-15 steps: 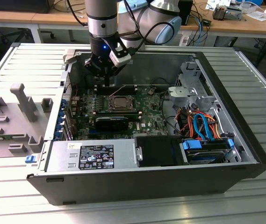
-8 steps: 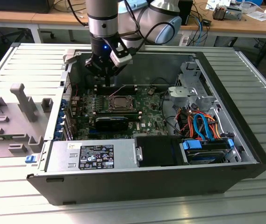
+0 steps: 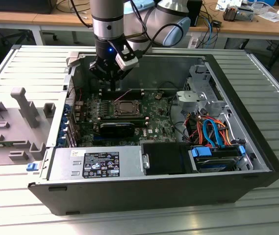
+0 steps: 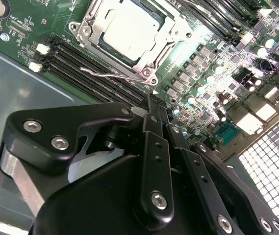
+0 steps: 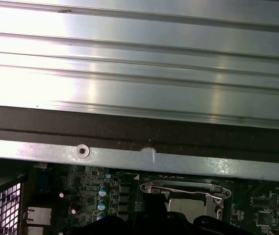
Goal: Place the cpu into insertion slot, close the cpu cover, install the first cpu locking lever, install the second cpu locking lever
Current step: 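Install the second cpu locking lever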
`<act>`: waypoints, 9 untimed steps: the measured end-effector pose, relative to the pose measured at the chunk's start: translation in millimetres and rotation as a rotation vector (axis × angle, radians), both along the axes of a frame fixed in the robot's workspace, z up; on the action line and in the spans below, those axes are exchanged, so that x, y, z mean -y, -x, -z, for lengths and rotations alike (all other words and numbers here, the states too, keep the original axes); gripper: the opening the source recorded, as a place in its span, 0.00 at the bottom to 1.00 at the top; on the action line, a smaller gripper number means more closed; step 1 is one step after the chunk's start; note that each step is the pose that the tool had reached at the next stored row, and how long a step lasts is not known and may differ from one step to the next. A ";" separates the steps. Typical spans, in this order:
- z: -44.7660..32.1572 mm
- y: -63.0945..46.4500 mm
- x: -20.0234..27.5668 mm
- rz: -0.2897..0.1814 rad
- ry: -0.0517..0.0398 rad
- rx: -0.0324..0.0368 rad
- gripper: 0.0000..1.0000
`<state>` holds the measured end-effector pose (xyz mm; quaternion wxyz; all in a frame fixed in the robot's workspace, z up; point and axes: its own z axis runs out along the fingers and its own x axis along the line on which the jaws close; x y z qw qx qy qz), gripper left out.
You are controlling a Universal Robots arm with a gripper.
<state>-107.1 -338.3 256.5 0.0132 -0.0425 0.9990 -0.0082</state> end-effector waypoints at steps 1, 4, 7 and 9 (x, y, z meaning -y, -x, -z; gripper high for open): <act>0.4 0.1 0.0 0.000 0.0000 0.0000 0.11; 1.6 0.1 0.0 0.000 0.0001 -0.0001 0.11; 3.8 0.1 0.0 0.000 0.0001 0.0000 0.11; 5.6 0.1 0.0 0.000 0.0001 0.0000 0.11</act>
